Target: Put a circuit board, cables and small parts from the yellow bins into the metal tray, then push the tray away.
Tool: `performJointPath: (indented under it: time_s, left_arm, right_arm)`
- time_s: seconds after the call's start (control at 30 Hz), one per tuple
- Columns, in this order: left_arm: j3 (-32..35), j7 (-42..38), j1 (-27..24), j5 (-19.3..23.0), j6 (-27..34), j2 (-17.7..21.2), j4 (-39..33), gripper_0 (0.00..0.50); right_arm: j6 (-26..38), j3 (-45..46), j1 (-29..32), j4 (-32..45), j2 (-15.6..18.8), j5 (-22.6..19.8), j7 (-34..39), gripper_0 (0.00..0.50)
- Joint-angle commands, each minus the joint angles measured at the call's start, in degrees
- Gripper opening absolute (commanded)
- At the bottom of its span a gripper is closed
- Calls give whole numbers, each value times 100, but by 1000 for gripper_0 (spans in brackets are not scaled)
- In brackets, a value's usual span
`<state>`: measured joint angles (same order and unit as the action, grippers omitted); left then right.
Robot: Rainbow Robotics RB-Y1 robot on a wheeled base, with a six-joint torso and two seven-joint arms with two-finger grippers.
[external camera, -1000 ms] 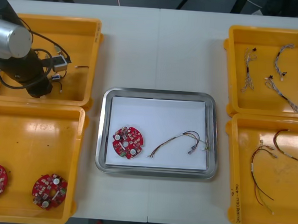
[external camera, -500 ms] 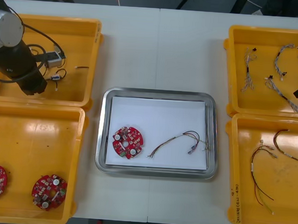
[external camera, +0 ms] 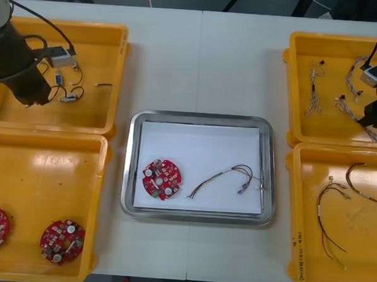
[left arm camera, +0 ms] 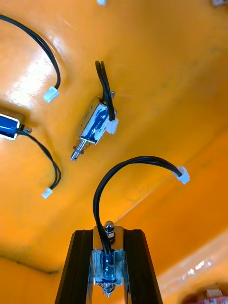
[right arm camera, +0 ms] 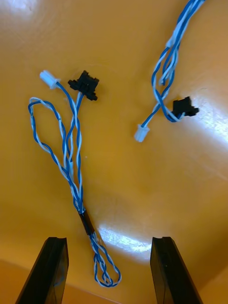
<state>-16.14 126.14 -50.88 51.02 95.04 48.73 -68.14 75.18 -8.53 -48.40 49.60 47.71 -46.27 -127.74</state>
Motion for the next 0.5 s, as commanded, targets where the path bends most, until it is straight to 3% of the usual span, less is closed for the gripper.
performJointPath:
  time_s: [0.03, 0.3, 0.5]
  left_arm:
    - [428, 7, -265, -163, 445, 330, -402, 0]
    - [814, -257, -256, -655, 1351, 357, -1079, 0]
    - [806, -1145, -256, -629, 1496, 216, -1720, 0]
  right_arm:
    - [-38, -61, -223, -74, -86, 39, -173, 500]
    - [-161, -70, -223, -346, -183, 47, -208, 500]
    - [-161, -61, -223, -381, -244, 39, -164, 500]
